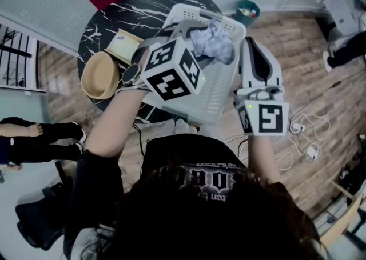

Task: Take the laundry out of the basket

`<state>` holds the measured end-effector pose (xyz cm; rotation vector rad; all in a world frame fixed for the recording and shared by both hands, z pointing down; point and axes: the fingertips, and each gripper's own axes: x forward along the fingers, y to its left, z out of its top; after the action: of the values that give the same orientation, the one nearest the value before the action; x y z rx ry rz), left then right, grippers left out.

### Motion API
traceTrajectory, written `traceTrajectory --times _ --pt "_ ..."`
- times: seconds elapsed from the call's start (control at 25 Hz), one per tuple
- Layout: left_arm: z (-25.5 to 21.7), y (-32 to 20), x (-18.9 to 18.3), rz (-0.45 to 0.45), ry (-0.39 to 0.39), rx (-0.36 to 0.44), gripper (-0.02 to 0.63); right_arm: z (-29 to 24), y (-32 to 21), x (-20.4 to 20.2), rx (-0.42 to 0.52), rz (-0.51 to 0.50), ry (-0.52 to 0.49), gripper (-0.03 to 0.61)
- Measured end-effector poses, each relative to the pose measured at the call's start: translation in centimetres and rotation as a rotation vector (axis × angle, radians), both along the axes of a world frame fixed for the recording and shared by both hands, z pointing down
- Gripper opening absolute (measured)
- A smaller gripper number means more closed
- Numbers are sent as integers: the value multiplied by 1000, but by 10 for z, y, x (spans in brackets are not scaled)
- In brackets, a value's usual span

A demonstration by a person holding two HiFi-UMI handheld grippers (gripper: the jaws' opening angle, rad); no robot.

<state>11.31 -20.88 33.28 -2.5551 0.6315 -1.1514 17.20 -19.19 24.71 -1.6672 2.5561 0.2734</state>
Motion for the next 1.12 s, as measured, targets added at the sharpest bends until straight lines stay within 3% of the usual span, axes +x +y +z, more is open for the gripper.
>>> traceTrajectory --times 0.56,1.12 --pt "-91 26 -10 -106 237 124 285 -51 7 -8 62 -86 -15 29" --pt "-180 43 -61 -265 278 306 285 -123 25 -59 213 -288 -23 29"
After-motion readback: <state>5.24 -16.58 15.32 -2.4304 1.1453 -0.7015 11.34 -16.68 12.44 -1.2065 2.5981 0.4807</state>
